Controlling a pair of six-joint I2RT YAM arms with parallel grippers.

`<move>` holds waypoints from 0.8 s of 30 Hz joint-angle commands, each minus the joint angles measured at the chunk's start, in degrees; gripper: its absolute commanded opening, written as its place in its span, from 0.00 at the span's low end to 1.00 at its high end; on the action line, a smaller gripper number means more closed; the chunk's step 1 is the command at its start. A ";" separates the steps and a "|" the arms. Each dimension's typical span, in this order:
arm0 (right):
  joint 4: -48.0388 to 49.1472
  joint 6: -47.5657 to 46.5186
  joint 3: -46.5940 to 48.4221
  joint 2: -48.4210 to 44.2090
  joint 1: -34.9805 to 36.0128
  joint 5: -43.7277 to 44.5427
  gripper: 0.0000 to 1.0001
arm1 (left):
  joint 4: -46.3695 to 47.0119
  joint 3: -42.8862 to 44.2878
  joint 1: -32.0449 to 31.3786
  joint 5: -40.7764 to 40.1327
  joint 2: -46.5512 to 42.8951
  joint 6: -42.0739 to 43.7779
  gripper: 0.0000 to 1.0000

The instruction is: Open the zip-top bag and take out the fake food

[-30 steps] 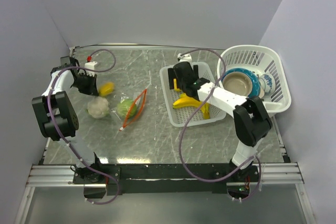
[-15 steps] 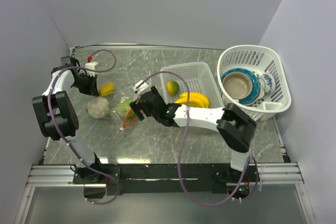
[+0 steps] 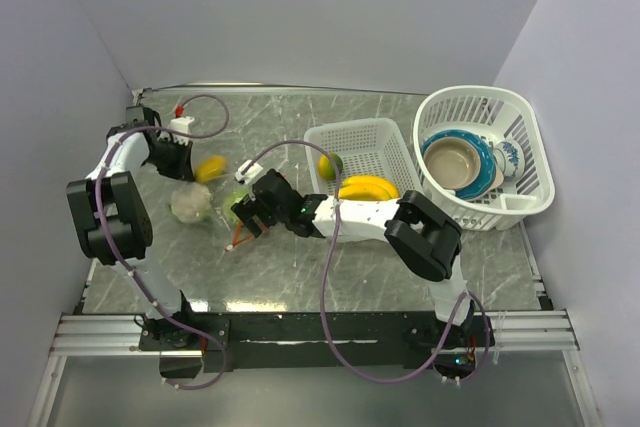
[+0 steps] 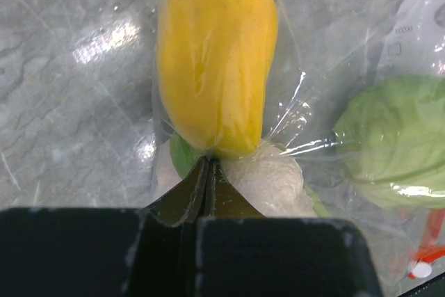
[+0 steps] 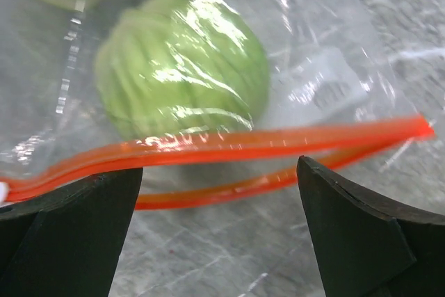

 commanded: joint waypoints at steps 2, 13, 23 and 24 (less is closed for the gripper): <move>1.87 -0.24 4.05 1.89 0.42 -4.00 1.00 | 1.07 -0.47 -3.23 -0.68 1.88 -2.32 0.01; 1.79 0.20 9.66 8.38 0.86 -2.52 1.00 | 0.72 -7.68 -7.89 0.98 -0.84 -2.76 0.01; -0.15 0.20 12.31 11.47 0.86 -3.30 1.00 | -4.81 -7.77 -9.39 7.49 -0.49 1.10 0.01; -0.24 0.20 12.31 11.73 0.94 -3.04 1.00 | -4.99 -7.85 -9.39 7.84 -0.41 1.54 0.01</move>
